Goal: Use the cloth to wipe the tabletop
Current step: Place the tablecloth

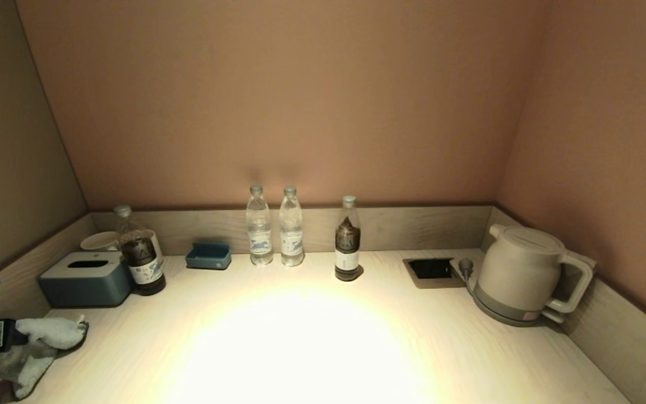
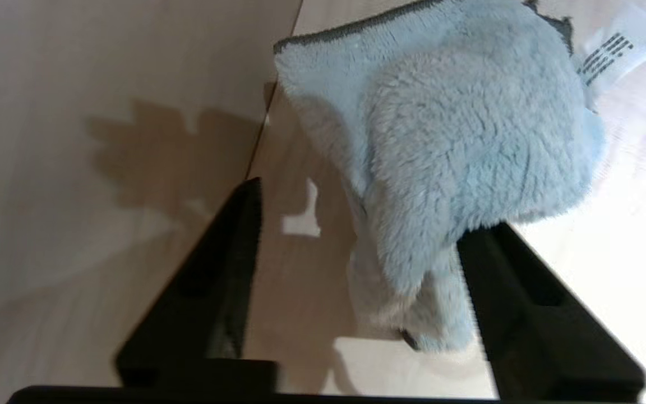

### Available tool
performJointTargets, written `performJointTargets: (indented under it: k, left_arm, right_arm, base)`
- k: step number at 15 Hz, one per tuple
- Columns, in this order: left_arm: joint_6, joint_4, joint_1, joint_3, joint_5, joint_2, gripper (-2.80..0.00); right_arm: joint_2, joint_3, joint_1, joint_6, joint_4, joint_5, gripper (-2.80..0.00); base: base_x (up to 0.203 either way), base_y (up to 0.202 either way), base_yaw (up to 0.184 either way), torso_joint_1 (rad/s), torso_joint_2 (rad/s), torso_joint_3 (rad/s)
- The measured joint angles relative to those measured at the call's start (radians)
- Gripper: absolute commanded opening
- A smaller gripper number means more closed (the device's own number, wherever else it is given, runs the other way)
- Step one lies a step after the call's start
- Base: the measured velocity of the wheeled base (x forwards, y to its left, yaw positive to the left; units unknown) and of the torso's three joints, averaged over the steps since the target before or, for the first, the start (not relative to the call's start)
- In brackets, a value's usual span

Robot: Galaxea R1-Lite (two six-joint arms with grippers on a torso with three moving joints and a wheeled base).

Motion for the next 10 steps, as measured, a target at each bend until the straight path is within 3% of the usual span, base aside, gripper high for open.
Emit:
performJointTargets:
  k: [6,10]
  left_arm:
    - [-0.04,0.013,-0.001,0.038,-0.015,-0.068,0.0]
    - [-0.214,0.029,-0.016,0.058,-0.096,-0.083,0.0]
  right_arm:
    - [0.0,0.0,0.0,0.0,-0.001,0.0,-2.8]
    - [0.0,0.0,0.0,0.0,-0.001,0.0,-2.8]
  base:
    - [0.0,0.0,0.0,0.0,0.0,0.0]
    - [0.0,0.0,0.0,0.0,0.0,0.0]
